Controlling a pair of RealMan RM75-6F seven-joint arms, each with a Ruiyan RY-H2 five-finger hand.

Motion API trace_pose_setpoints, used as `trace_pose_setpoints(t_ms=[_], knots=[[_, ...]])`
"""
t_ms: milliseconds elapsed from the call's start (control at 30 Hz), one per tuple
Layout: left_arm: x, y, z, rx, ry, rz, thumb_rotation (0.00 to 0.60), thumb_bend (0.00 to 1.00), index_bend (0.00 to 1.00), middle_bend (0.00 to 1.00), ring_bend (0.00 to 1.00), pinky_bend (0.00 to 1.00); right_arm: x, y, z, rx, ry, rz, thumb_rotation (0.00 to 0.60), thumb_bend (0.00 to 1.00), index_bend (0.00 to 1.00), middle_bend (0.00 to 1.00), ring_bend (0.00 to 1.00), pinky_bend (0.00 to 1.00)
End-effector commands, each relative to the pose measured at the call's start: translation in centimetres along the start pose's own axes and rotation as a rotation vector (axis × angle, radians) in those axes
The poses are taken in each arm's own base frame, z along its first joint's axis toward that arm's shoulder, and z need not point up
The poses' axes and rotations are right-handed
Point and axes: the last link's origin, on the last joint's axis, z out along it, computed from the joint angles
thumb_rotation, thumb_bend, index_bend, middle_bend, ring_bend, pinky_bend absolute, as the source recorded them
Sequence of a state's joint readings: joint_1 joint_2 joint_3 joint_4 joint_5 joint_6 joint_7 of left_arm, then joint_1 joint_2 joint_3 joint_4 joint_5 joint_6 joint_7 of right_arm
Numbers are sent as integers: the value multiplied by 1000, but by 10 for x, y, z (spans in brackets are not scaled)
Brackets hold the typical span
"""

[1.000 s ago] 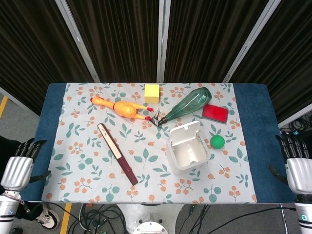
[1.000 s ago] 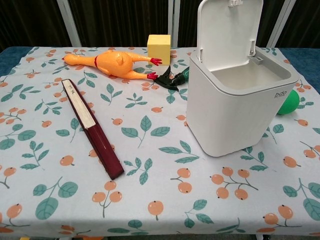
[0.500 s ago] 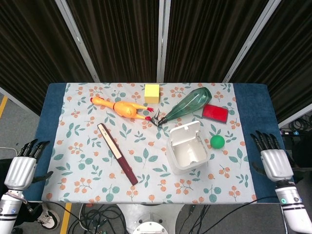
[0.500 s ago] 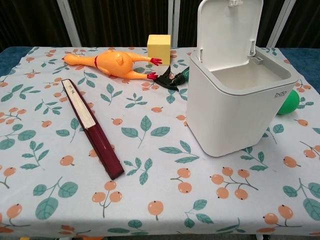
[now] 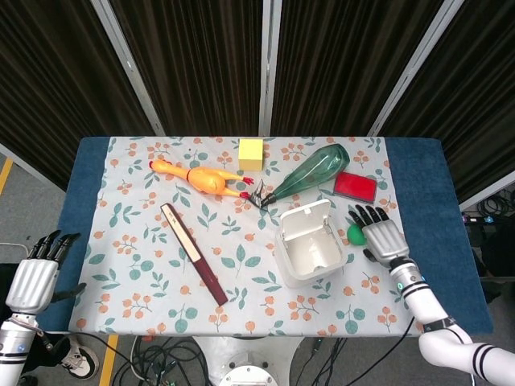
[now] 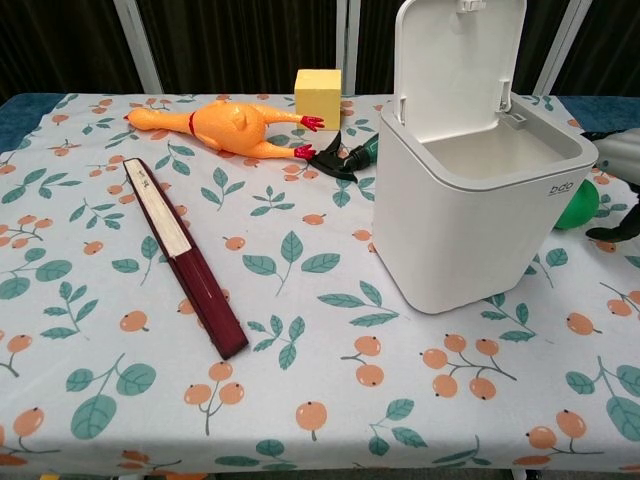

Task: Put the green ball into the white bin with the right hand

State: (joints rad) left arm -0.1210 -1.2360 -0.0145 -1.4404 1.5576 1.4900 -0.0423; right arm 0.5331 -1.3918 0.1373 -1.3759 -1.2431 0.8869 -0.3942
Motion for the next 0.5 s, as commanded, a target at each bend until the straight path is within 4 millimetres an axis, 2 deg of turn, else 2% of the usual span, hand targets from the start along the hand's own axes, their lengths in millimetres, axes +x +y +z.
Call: trace_pose_setpoints(t_ms=[33, 133, 267, 367, 500], knots=[[1, -1, 0, 2, 4, -2, 600, 93, 134, 162, 60, 150, -3, -9, 7, 1, -12, 2, 600, 200, 0, 9, 0, 198], [1, -1, 0, 2, 2, -2, 600, 93, 136, 162, 60, 150, -5, -13, 9, -2, -18, 3, 600, 221, 0, 45, 7, 299], [-1, -1, 0, 1, -2, -3, 600, 94, 137, 162, 60, 150, -6, -16, 10, -8, -6, 4, 600, 253, 20, 117, 98, 434], [-1, -1, 0, 2, -5, -2, 600, 93, 137, 162, 60, 150, -8, -15, 8, -17, -8, -1, 600, 259, 71, 149, 153, 493], [-2, -2, 1, 3, -8, -2, 600, 93, 138, 162, 60, 150, -11, -13, 6, -23, -15, 1, 600, 259, 109, 168, 177, 517]])
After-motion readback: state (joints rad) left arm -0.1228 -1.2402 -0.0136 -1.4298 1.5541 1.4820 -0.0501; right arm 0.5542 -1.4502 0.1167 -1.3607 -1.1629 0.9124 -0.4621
